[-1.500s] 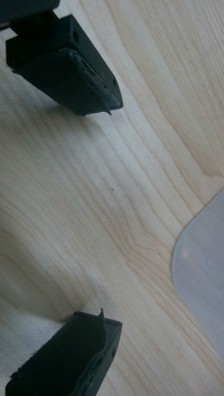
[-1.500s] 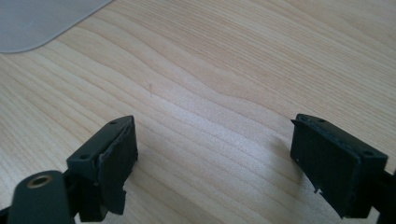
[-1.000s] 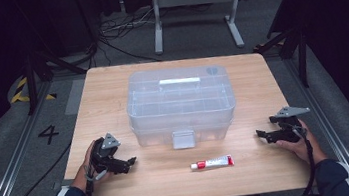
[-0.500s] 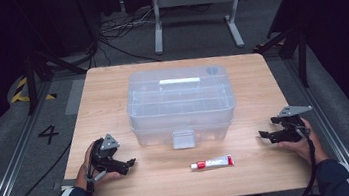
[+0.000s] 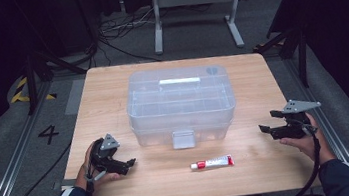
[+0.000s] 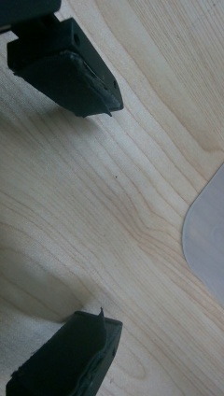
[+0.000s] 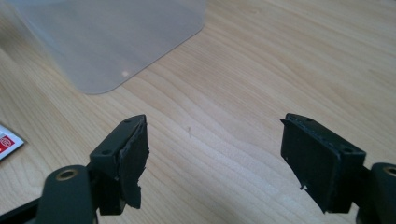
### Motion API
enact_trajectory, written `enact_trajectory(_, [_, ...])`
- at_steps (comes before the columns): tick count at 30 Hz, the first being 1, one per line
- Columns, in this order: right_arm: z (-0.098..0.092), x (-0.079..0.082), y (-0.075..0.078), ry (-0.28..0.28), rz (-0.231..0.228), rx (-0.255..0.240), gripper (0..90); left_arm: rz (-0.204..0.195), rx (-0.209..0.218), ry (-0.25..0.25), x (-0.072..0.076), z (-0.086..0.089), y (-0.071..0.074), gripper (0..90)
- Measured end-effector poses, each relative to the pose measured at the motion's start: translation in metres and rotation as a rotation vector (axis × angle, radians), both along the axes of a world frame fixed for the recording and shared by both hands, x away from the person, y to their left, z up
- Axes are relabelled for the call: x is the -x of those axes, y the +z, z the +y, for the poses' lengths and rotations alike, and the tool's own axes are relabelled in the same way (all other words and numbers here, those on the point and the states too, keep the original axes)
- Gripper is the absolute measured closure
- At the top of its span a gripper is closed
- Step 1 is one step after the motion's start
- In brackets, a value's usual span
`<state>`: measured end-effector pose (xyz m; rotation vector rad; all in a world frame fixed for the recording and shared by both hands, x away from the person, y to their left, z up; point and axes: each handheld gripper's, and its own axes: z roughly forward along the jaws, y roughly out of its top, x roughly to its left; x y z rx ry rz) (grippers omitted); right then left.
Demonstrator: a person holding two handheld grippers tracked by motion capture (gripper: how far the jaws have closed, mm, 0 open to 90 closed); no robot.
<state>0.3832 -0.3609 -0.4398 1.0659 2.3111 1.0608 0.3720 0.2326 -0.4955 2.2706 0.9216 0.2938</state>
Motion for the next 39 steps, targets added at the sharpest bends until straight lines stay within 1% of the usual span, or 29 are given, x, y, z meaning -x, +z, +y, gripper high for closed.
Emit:
enact_trajectory(2, [0.001, 0.001, 0.004, 0.005, -0.008, 0.006, 24.9, 0.002, 0.001, 0.001, 0.0, 0.0, 0.0, 0.4])
enact_trajectory(6, [0.002, 0.002, 0.014, 0.008, -0.027, -0.001, 25.3, 0.002, 0.002, 0.001, 0.0, 0.0, 0.0, 0.4])
enact_trajectory(9, [0.003, 0.004, 0.023, 0.014, -0.041, 0.008, 26.5, 0.0, 0.001, -0.001, 0.0, 0.0, 0.0, 0.4])
enact_trajectory(11, [0.003, 0.005, 0.025, 0.016, -0.045, 0.009, 26.7, 0.002, 0.002, 0.001, 0.0, 0.0, 0.0, 0.4])
enact_trajectory(12, [0.004, 0.006, 0.03, 0.017, -0.055, 0.006, 26.7, 0.002, 0.002, 0.001, 0.0, 0.0, 0.0, 0.4])
enact_trajectory(15, [0.006, 0.007, 0.039, 0.027, -0.069, -0.002, 26.7, 0.002, 0.002, 0.001, 0.0, 0.0, 0.0, 0.4])
enact_trajectory(17, [0.007, 0.007, 0.041, 0.034, -0.071, -0.002, 26.8, 0.0, 0.001, 0.0, 0.0, 0.0, 0.0, 0.4])
enact_trajectory(19, [0.009, 0.008, 0.046, 0.037, -0.085, 0.001, 26.6, 0.002, 0.002, 0.002, 0.0, 0.0, 0.0, 0.4])
enact_trajectory(20, [0.011, 0.008, 0.051, 0.038, -0.088, -0.01, 26.6, -0.001, 0.0, 0.004, 0.0, 0.0, 0.0, 0.5])
enact_trajectory(22, [0.012, 0.008, 0.056, 0.03, -0.101, -0.008, 26.6, -0.001, 0.0, 0.005, 0.0, 0.0, 0.0, 0.5])
enact_trajectory(23, [0.012, 0.008, 0.056, 0.03, -0.101, -0.008, 26.6, -0.002, 0.001, 0.006, 0.0, 0.0, 0.0, 0.5])
enact_trajectory(24, [0.014, 0.008, 0.059, 0.033, -0.103, -0.019, 26.6, -0.002, 0.0, 0.007, 0.0, 0.0, 0.0, 0.5])
enact_trajectory(25, [0.015, 0.008, 0.063, 0.044, -0.104, -0.034, 26.6, -0.001, 0.0, 0.007, 0.0, 0.0, 0.0, 0.5])
enact_trajectory(26, [0.019, 0.007, 0.068, 0.052, -0.117, -0.037, 26.9, -0.003, 0.001, 0.008, 0.0, 0.0, 0.0, 0.5])
enact_trajectory(27, [0.019, 0.007, 0.068, 0.052, -0.117, -0.037, 26.9, -0.003, 0.001, 0.008, 0.0, 0.0, 0.0, 0.5])
enact_trajectory(29, [0.024, 0.006, 0.075, 0.062, -0.131, -0.038, 27.1, -0.002, 0.001, 0.009, 0.0, 0.0, 0.0, 0.5])
enact_trajectory(31, [0.027, 0.004, 0.08, 0.071, -0.133, -0.039, 27.7, -0.001, 0.0, 0.008, 0.0, 0.0, 0.0, 0.5])
enact_trajectory(33, [0.031, 0.003, 0.088, 0.08, -0.152, -0.016, 27.9, -0.003, 0.0, 0.008, 0.0, 0.0, 0.0, 0.5])
enact_trajectory(34, [0.032, 0.002, 0.095, 0.085, -0.16, -0.033, 28.3, -0.003, 0.001, 0.009, 0.0, 0.0, 0.0, 0.5])
enact_trajectory(35, [0.033, 0.001, 0.099, 0.089, -0.167, -0.038, 28.3, -0.002, 0.002, 0.009, 0.0, -0.001, 0.0, 0.5])
enact_trajectory(38, [0.039, -0.002, 0.113, 0.098, -0.185, -0.037, 28.4, -0.002, 0.001, 0.009, 0.0, 0.0, 0.0, 0.5])
enact_trajectory(39, [0.039, -0.002, 0.113, 0.098, -0.185, -0.037, 28.4, -0.002, 0.001, 0.009, 0.0, 0.0, 0.0, 0.5])
